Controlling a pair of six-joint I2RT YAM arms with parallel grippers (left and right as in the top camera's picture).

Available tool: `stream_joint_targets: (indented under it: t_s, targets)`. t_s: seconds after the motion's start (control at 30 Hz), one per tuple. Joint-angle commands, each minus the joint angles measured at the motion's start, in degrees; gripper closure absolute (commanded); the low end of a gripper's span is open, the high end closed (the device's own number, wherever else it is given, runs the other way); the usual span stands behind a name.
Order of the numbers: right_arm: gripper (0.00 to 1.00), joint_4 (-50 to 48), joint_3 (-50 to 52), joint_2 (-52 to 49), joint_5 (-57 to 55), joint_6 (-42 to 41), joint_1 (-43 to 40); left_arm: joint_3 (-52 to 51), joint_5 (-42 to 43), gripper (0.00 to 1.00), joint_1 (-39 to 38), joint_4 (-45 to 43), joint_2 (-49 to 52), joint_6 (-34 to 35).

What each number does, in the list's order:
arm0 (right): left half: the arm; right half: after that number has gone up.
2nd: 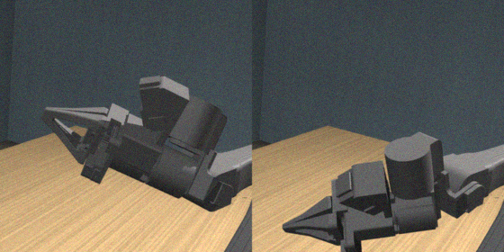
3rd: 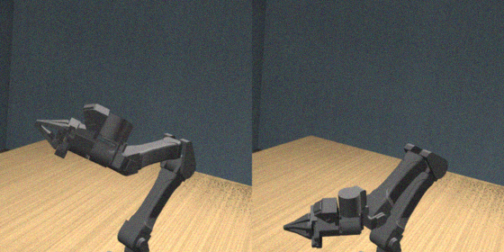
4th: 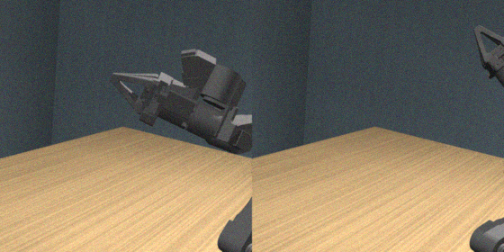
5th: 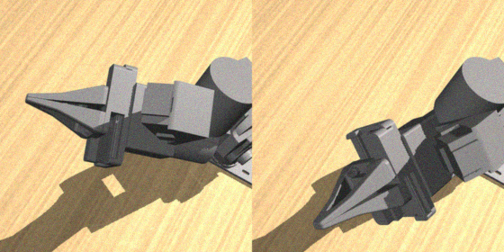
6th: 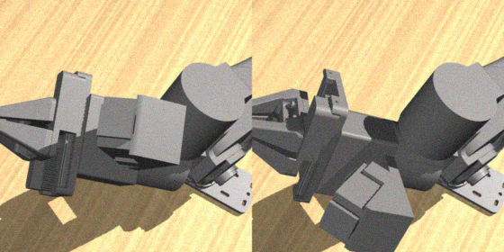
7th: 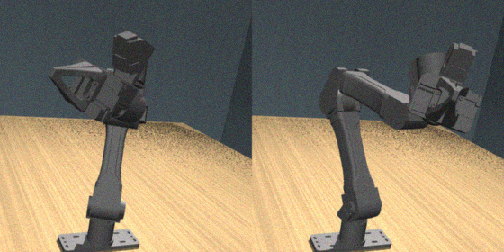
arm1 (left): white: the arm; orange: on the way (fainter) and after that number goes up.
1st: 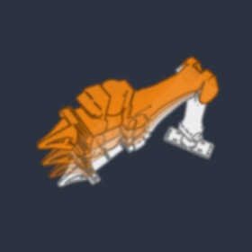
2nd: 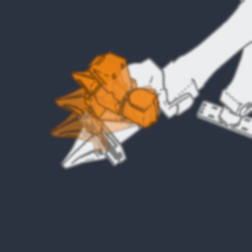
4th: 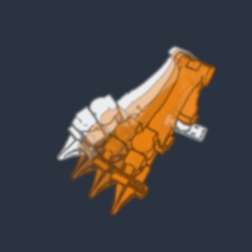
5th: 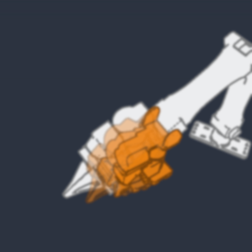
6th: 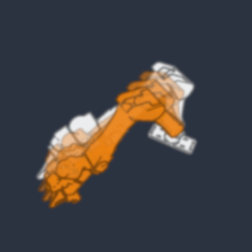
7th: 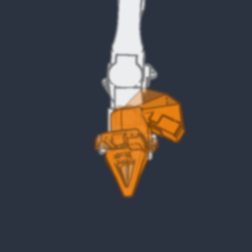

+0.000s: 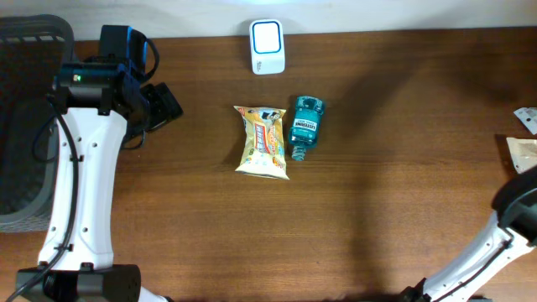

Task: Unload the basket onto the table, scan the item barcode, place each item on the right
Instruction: 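Carry the Kleenex pack right and drop it at the table's right edge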

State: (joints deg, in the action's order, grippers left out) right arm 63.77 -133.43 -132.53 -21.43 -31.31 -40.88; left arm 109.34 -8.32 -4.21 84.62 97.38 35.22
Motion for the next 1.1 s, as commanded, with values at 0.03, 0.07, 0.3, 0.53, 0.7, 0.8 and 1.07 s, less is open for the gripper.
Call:
stream_joint_targets:
  t_s: [0.03,0.07,0.3,0.53,0.7,0.8,1.07]
  targets:
    - [0.96,-2.1,2.3,-3.8,3.5,-0.7,-1.9,0.1,0.0,0.01,0.0,0.1,-0.3,0.6]
    - [0.95,-2.7,2.3,-4.4,3.4,-0.7,-1.9,0.1,0.0,0.01,0.0,0.1,-0.3,0.6]
    - [0.51,-3.5,2.3,-5.1,3.5,-0.7,-1.8,0.1,0.0,0.01,0.0,0.1,-0.3,0.6]
    - [0.21,-0.7,2.3,-4.0,3.5,-0.5,-1.8,0.1,0.0,0.01,0.0,0.1,-0.3,0.6]
    - [0.21,0.6,2.2,-0.1,6.9,-0.5,-1.8,0.1,0.0,0.01,0.0,0.1,-0.3,0.6]
    - [0.21,2.1,2.2,4.3,17.2,-0.5,-1.8,0.1,0.0,0.01,0.0,0.1,-0.3,0.6]
    - [0.3,9.3,2.2,10.8,54.3,9.6,4.3,0.1,0.0,0.01,0.0,0.1,-0.3,0.6]
